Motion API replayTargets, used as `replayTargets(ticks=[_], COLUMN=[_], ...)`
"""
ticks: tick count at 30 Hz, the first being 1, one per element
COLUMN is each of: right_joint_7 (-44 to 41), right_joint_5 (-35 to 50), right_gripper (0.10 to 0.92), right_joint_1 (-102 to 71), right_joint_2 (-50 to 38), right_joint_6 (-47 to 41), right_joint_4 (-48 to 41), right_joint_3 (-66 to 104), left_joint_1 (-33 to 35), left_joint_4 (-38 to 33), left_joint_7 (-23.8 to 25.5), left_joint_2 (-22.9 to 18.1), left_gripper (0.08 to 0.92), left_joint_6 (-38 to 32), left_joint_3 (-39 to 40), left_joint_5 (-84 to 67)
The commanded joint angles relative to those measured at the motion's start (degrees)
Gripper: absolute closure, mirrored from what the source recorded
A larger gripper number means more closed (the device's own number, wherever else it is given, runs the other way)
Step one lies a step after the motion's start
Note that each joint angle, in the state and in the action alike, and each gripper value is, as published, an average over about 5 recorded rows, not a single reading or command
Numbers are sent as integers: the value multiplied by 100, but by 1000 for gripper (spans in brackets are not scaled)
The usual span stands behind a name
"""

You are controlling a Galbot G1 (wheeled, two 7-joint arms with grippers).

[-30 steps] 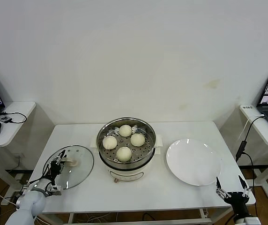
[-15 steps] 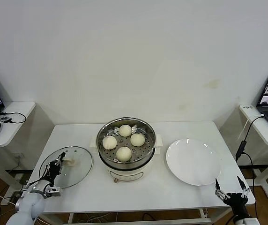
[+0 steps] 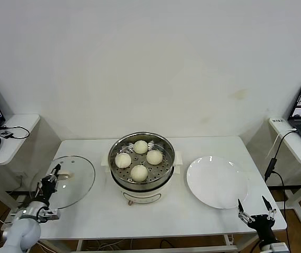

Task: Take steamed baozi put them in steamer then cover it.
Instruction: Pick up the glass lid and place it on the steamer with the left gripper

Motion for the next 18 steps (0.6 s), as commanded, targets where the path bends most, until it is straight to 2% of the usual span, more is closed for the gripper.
replayTargets(ticks=[1,10,18], right_joint_7=[-12,19,191], right_joint_5=[-25,-262,-660], right_gripper=[203,203,203], right_joint_1=[41,102,189], right_joint_2=[-35,50,495], right_joint_6=[-3,39,86], right_joint_4=[-35,-83,-32], right_joint_3=[-150,-284,-239], left_joint_1=[1015,787,-30], left_joint_4=[-2555,-3630,-3563], left_joint_7=[1070,1431,1639], left_joint_2=[248,506,611], left_gripper=[857,857,857], left_joint_6=[1165,1741,2253], left_joint_3=[-713,-119,1117], left_joint_5=[-514,-1164,-1120])
